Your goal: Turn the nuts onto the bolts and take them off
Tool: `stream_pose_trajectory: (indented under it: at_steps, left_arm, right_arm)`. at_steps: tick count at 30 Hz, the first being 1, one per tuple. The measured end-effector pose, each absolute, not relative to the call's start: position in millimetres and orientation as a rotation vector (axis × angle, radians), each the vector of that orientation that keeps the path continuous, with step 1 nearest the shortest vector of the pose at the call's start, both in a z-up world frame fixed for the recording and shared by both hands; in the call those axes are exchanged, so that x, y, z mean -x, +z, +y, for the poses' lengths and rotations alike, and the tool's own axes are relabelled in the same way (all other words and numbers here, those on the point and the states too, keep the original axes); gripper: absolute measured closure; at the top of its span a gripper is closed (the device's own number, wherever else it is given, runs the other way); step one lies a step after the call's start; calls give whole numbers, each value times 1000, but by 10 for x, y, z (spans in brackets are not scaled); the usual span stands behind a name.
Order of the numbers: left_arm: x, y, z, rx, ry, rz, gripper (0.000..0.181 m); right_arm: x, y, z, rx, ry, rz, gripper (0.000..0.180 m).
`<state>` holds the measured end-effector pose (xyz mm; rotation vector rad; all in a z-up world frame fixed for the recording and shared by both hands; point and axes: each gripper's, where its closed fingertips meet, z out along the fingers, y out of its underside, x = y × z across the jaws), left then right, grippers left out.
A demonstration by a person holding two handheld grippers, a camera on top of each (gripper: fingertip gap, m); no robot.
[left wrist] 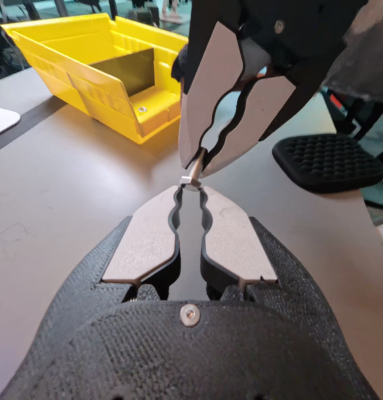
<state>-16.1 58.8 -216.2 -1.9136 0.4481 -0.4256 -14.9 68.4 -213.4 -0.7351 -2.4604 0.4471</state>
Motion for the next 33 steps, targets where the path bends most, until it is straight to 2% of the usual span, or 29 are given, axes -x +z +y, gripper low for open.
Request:
stream_pose_trajectory:
  at_steps: [1, 4, 8, 11, 14, 21, 25, 29, 33]
  left_arm:
    - [208, -2094, 602, 1880, -428, 406, 167]
    - [398, -1971, 627, 1816, -415, 316, 158]
    - [632, -1948, 662, 1784, -347, 230, 156]
    - [697, -1937, 669, 1765, -346, 190, 155]
    - [777, -1931, 671, 1752, -317, 166, 155]
    - [957, -2054, 695, 1770, -335, 104, 158]
    - [957, -2071, 701, 1771, -348, 102, 158]
    - [895, -2092, 710, 1779, -360, 124, 157]
    - [909, -2014, 689, 1757, -335, 128, 157]
  right_arm:
    - [166, -2076, 745, 770, 480, -2434, 170]
    - [273, -1779, 1179, 925, 534, -2285, 170]
    - [528, -1294, 2585, 1272, 371, -1844, 170]
    - [521, -1403, 3606, 1556, 212, -1649, 170]
    - [541, -1821, 4157, 1726, 148, -1637, 170]
    - [768, -2642, 4575, 1936, 116, -1777, 169]
    - [693, -2858, 4540, 2028, 59, -1904, 170]
    - [649, -2741, 4414, 2044, 110, -1944, 158]
    - [762, -2082, 4231, 1888, 325, -1718, 158]
